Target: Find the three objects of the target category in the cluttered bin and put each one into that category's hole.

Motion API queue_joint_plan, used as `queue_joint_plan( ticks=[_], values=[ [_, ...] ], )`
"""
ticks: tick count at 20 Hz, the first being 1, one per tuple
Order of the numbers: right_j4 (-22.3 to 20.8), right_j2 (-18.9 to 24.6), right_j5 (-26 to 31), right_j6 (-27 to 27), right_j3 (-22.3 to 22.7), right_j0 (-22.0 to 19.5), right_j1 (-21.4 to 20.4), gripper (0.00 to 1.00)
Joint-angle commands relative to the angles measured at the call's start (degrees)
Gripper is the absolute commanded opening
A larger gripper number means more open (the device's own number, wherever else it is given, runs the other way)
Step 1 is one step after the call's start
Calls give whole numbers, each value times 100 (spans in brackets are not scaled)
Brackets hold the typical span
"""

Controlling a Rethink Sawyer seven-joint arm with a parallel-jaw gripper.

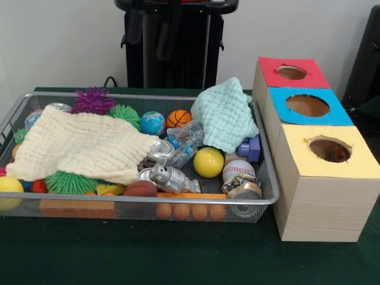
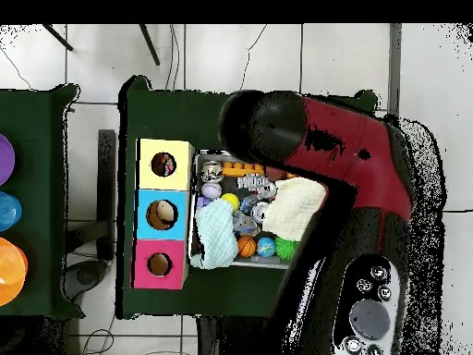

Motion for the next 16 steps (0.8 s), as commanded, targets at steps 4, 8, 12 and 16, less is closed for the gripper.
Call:
queue_joint_plan(
  ticks=[4,8,12,16],
  values=[
    [-604,1072,-493,-1362,1174,-553,292,100],
    [-737,1251,-652,-1261,1314,-701,394,100],
    [-908,1375,-871,-1133,1451,-821,500,100],
    [-1040,1508,-1153,-982,1554,-920,551,100]
  ],
)
